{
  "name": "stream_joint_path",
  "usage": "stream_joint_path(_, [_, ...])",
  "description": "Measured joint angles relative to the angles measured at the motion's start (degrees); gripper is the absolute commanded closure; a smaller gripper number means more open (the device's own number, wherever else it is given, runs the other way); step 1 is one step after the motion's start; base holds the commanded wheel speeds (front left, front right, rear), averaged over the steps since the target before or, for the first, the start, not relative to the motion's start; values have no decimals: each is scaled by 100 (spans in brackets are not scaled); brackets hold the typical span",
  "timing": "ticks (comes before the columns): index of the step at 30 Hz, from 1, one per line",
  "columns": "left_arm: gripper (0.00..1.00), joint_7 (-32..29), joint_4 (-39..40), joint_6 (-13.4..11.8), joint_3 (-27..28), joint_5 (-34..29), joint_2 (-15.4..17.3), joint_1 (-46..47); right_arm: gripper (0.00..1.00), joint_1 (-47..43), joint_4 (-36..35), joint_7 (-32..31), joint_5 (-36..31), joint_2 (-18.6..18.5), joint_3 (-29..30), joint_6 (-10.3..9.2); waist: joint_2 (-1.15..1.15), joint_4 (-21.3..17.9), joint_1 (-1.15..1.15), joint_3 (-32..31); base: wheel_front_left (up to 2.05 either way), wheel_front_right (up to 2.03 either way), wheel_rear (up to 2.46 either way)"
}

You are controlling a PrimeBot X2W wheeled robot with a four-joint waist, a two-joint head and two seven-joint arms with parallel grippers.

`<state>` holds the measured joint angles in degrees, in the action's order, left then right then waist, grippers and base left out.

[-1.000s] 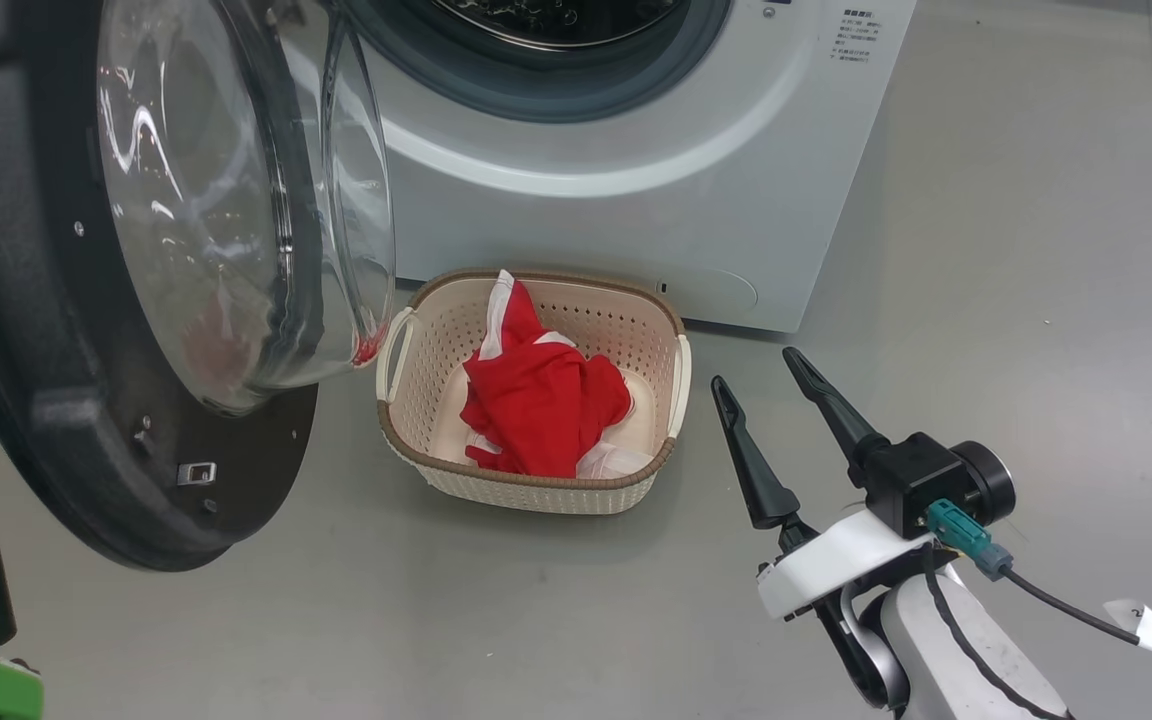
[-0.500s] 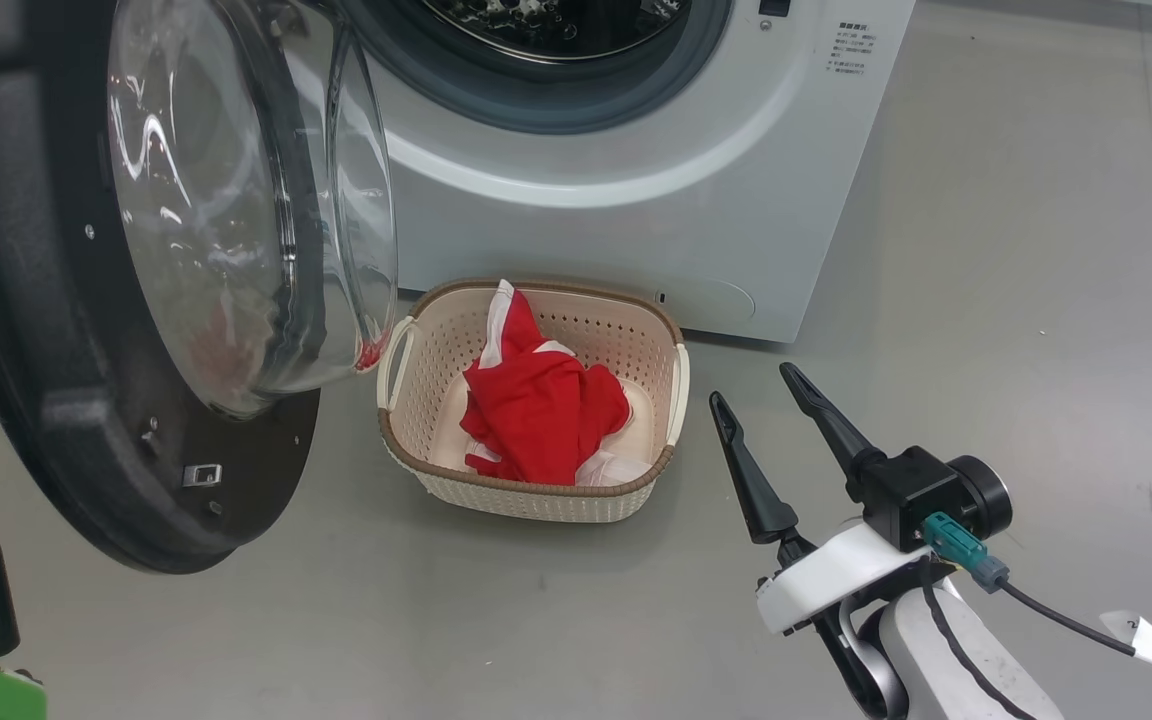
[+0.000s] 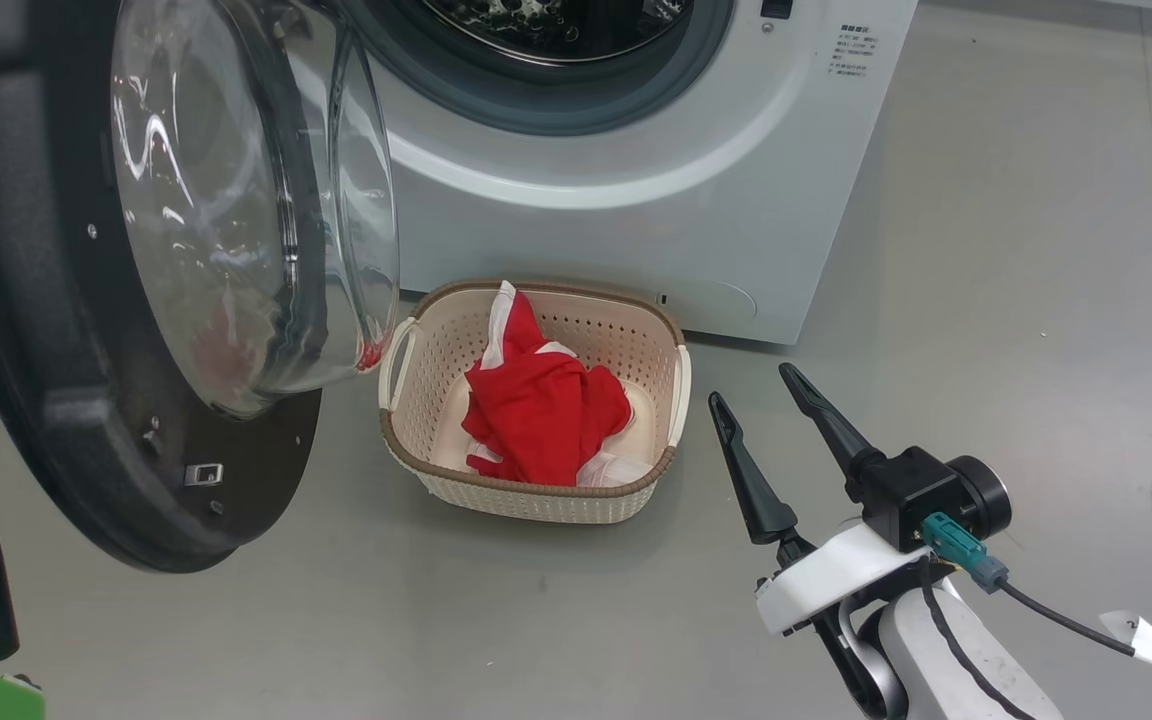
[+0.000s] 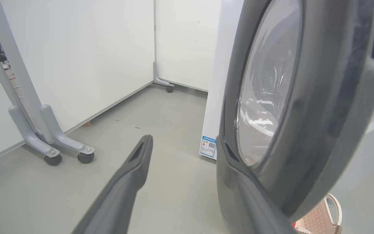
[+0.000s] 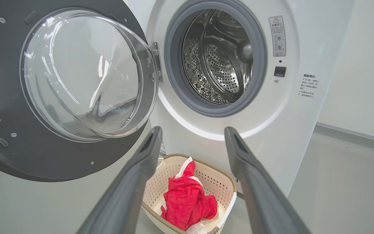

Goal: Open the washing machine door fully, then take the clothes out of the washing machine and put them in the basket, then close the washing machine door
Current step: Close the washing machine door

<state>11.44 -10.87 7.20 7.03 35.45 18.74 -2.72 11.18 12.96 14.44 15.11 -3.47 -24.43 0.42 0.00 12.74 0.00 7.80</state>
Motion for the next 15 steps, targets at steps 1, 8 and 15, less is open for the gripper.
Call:
stream_joint_path(1, [0,1,-3,0,-3,0,3,0,0,0,0,0,1,0,0,0,0,2,0,2,0,0,0])
stream_joint_path(8, [0,49,-40,0,-57,0,19,1,0,0,-24,0,1,0,1,0,0,10,0,30,0,0,0])
stream_joint_path(15, [0,85,-88,0,-120,10,23,2,0,0,-27,0,1,0,1,-2,0,19,0,58,0,0,0])
